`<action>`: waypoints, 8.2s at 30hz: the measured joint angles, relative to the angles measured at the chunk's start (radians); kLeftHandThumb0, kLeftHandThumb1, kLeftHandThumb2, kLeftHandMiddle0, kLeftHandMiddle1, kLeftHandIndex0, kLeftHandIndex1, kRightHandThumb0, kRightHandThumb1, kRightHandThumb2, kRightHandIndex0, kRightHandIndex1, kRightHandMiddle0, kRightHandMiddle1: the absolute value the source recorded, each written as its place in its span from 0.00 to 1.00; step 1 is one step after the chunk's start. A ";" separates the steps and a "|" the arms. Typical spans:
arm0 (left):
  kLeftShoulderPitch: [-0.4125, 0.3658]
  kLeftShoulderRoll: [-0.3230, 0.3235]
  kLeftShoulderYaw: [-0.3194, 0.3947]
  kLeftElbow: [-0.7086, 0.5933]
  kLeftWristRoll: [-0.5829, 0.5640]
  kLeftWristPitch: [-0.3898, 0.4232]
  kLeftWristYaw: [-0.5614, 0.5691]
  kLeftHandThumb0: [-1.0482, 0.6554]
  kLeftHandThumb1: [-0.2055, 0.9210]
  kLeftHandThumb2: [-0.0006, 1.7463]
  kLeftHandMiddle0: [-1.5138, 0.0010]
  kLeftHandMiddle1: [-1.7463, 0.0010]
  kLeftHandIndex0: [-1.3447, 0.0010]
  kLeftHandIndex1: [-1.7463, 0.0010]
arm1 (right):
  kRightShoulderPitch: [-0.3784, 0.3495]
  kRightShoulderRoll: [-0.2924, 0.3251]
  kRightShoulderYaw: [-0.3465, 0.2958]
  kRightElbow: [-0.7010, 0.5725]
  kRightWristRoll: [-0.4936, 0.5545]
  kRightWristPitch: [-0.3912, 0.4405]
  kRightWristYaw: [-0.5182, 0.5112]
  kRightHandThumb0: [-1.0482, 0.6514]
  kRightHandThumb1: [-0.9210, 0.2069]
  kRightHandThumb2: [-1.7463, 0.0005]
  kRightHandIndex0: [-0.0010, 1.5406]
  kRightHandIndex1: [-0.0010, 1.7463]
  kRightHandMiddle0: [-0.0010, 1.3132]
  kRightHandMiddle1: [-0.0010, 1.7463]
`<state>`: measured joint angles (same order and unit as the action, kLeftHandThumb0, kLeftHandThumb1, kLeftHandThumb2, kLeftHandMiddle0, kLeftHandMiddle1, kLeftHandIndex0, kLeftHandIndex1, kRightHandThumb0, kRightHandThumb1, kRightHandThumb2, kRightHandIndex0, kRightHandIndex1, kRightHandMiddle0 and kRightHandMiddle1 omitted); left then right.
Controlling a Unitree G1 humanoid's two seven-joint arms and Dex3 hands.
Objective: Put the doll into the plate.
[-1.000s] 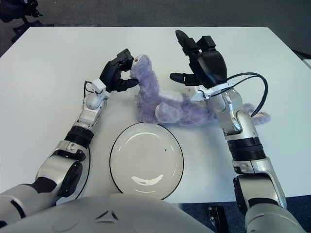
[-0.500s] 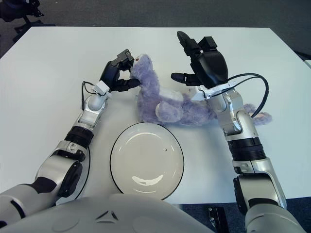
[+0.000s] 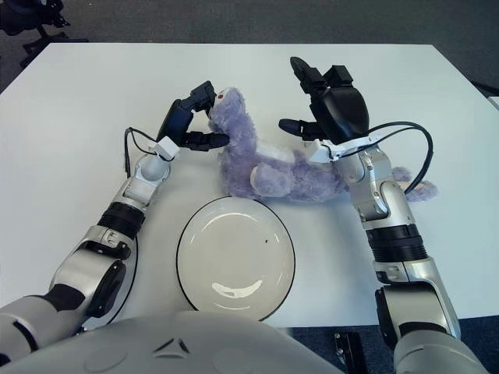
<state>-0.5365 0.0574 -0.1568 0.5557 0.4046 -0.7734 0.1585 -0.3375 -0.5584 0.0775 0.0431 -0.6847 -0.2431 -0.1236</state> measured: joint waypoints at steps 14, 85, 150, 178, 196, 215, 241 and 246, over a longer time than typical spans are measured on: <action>-0.030 0.087 -0.018 0.118 0.128 -0.073 0.167 0.65 0.50 0.60 0.43 0.00 0.49 0.00 | 0.001 0.000 0.000 0.031 0.005 -0.033 -0.026 0.16 0.00 0.60 0.08 0.00 0.19 0.03; -0.117 0.281 -0.115 0.200 0.312 -0.152 0.585 0.59 0.88 0.17 0.41 0.00 0.53 0.00 | -0.070 0.028 0.005 0.232 0.184 -0.264 0.034 0.23 0.00 0.68 0.25 0.01 0.27 0.03; -0.050 0.215 0.030 0.129 -0.142 0.036 -0.008 0.55 1.00 0.04 0.43 0.00 0.51 0.00 | -0.071 -0.261 -0.235 0.075 0.881 -0.033 1.063 0.10 0.00 0.47 0.15 0.00 0.19 0.00; -0.046 0.193 0.068 0.121 -0.162 0.051 -0.046 0.55 1.00 0.03 0.44 0.00 0.50 0.00 | 0.247 -0.304 -0.307 -0.292 0.576 -0.047 0.879 0.02 0.00 0.48 0.03 0.00 0.11 0.00; -0.046 0.186 0.071 0.123 -0.157 0.049 -0.048 0.55 1.00 0.03 0.44 0.00 0.50 0.00 | 0.347 -0.294 -0.321 -0.380 0.519 -0.011 0.799 0.03 0.00 0.53 0.00 0.00 0.10 0.00; -0.045 0.183 0.075 0.124 -0.135 0.041 -0.018 0.55 1.00 0.03 0.45 0.00 0.50 0.00 | 0.437 -0.247 -0.315 -0.522 0.469 0.119 0.768 0.03 0.00 0.58 0.00 0.00 0.10 0.00; -0.042 0.165 0.074 0.123 -0.048 -0.028 0.097 0.55 1.00 0.04 0.46 0.00 0.51 0.00 | 0.394 -0.160 -0.116 -0.219 0.232 -0.126 0.439 0.04 0.00 0.65 0.00 0.00 0.08 0.00; -0.042 0.161 0.073 0.124 -0.041 -0.029 0.104 0.55 1.00 0.05 0.46 0.00 0.51 0.00 | 0.392 -0.160 -0.108 -0.208 0.227 -0.133 0.420 0.04 0.00 0.65 0.00 0.00 0.08 0.00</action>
<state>-0.5789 0.2186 -0.0836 0.6801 0.3632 -0.8020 0.2623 0.0546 -0.7187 -0.0303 -0.1652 -0.4574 -0.3765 0.2968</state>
